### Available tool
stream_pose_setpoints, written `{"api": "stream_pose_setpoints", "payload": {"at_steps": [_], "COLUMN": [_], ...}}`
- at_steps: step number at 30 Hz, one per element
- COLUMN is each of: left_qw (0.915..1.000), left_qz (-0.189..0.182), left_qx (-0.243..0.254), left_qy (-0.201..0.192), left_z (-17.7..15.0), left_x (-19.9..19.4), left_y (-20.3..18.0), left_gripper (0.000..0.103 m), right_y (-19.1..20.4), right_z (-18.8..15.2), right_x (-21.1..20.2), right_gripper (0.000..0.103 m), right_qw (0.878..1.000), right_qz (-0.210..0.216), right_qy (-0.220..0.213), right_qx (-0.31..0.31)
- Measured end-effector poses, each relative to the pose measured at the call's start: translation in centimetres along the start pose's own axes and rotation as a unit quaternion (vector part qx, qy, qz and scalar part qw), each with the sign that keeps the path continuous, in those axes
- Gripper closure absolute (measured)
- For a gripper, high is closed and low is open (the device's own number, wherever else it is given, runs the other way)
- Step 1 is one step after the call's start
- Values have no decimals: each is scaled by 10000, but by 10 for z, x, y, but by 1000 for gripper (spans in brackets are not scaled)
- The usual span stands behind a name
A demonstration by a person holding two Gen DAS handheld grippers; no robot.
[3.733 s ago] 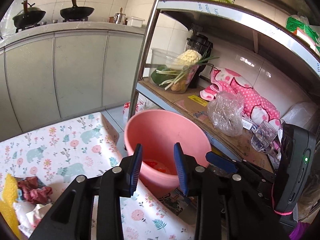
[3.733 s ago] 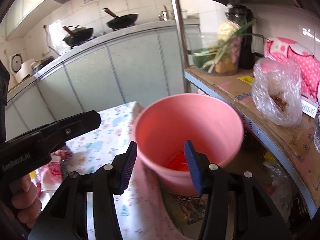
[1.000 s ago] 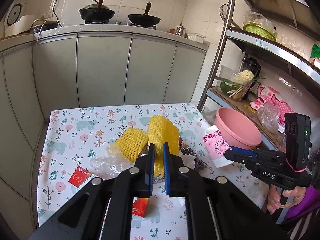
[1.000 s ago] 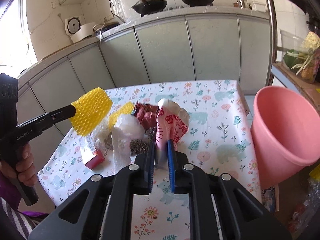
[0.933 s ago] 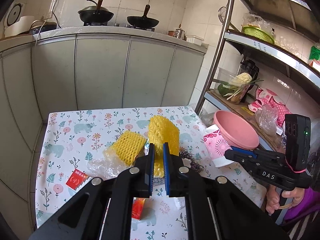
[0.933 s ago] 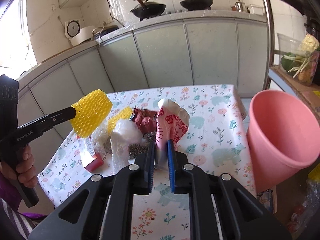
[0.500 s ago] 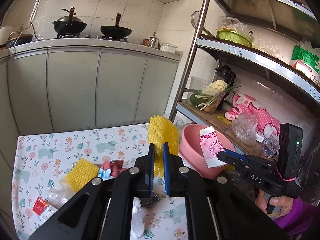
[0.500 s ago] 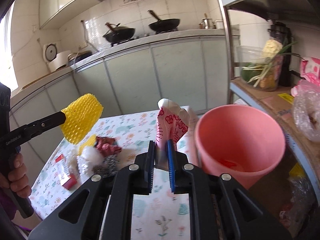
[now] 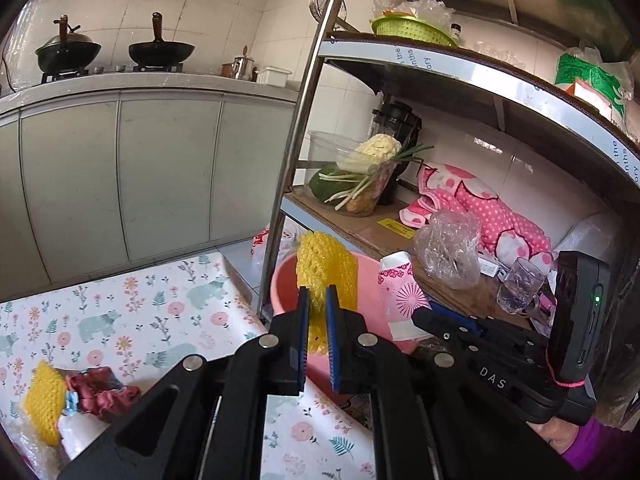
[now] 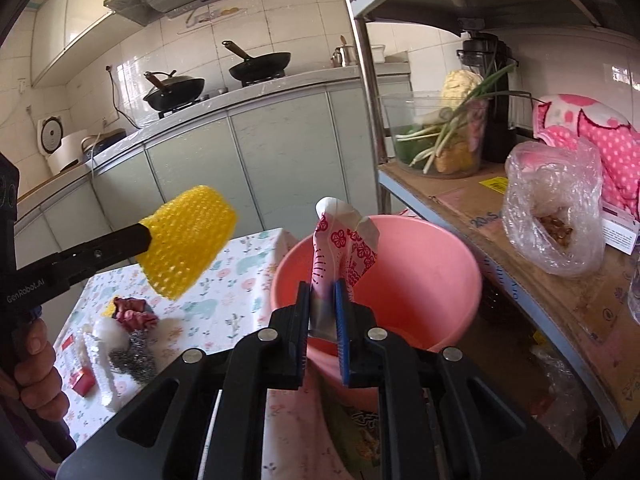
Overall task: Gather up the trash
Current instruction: 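Carry the yellow net and pink paper bag to the pink bucket and open both tools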
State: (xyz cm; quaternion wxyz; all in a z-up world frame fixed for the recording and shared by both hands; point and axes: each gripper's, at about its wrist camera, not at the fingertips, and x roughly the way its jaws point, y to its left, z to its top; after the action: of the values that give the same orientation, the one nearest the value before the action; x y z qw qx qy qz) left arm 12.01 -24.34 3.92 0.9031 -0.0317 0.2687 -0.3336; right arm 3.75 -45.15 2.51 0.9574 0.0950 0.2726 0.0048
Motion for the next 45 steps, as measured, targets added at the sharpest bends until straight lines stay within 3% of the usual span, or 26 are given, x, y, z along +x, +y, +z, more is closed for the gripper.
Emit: {"api": "stream_pose_setpoints", "payload": {"at_steps": [11,23,27,29,31,33,45], "left_qw": [9991,9945,9936,9935,9937,9939,9966], "left_qz": [-86,110,142,168,144,128,32], "left_qx": [136,23,-73,-101,-150,-192,-236], "left_qy": [394,1043,1122,1120,1105,1077,784], "left_z": [-6,-32,-34,-33,-32,-31,-21], "left_x": [77,127,129,128,126,123,90], "left_y": [-32,-23,-19,-18,-16,-16,-21], "left_gripper": [96,95,92,86,76,74,73], "right_y": [-23,-34,-32,-32,-32,-33,-20], "right_z": [-8,-19,-20,-20,-20,-20,-17], "right_x": [25,52,58,60,61,59,36], "right_gripper": [90,90,89,89,80,72,71], "right_qw": [9995,9977,9965,9958,9955,9956,9976], "right_qz": [-189,-359,-462,-532,-553,-554,-490], "right_qy": [221,507,623,692,700,655,450], "right_qx": [106,287,302,293,314,365,209]}}
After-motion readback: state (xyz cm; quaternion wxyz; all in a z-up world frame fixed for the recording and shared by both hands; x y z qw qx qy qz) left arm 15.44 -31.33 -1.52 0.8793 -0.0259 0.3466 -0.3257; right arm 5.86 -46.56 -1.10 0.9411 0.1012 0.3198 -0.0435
